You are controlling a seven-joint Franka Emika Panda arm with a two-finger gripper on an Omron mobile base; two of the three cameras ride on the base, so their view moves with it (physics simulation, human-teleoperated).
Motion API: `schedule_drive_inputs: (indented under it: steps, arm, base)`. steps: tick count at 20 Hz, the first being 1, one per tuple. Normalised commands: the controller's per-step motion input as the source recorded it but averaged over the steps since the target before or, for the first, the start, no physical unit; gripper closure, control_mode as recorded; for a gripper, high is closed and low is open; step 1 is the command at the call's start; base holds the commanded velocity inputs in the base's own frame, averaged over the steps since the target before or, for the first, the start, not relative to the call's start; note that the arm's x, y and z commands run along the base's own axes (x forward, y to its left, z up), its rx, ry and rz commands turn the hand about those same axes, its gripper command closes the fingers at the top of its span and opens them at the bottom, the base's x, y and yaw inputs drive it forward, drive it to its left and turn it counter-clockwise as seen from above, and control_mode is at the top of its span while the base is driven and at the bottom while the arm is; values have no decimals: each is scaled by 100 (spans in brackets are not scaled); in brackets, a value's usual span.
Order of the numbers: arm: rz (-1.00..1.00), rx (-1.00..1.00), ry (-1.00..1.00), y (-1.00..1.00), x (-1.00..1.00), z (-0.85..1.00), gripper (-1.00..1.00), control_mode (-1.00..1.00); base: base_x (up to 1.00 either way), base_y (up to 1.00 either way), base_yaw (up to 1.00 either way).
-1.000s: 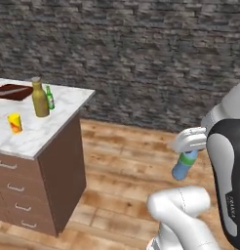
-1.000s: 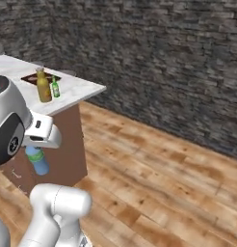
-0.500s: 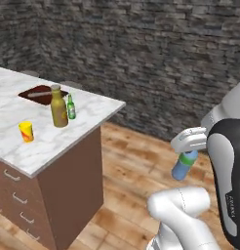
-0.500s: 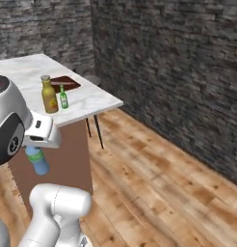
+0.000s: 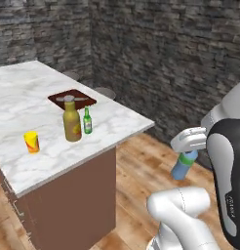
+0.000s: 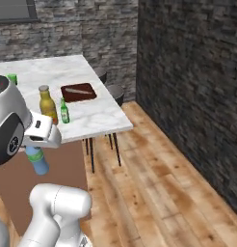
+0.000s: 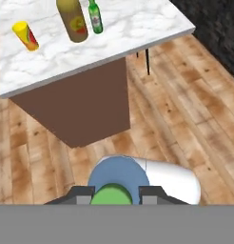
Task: Place the drinks on the dining counter in a tight cluster.
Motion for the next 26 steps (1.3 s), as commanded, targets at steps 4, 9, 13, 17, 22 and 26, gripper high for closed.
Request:
schedule_drive_inputs:
  steps: [4, 9, 13, 17, 22, 26]
  arm:
    - [0, 0, 0, 0, 0, 0, 100, 100]
    - [0, 0, 0, 0, 0, 0, 100, 100]
    - [0, 0, 0, 0, 0, 0, 100, 100]
    - [0, 0, 0, 0, 0, 0, 100, 100]
    - [0, 0, 0, 0, 0, 0, 100, 100]
    - [0, 0, 0, 0, 4, 0, 100, -100]
  base:
    - [100, -35, 39]
    - [100, -22, 32]
    - [88, -13, 33]
    - [6, -3, 6]
    - [0, 0, 0]
    - [0, 0, 0]
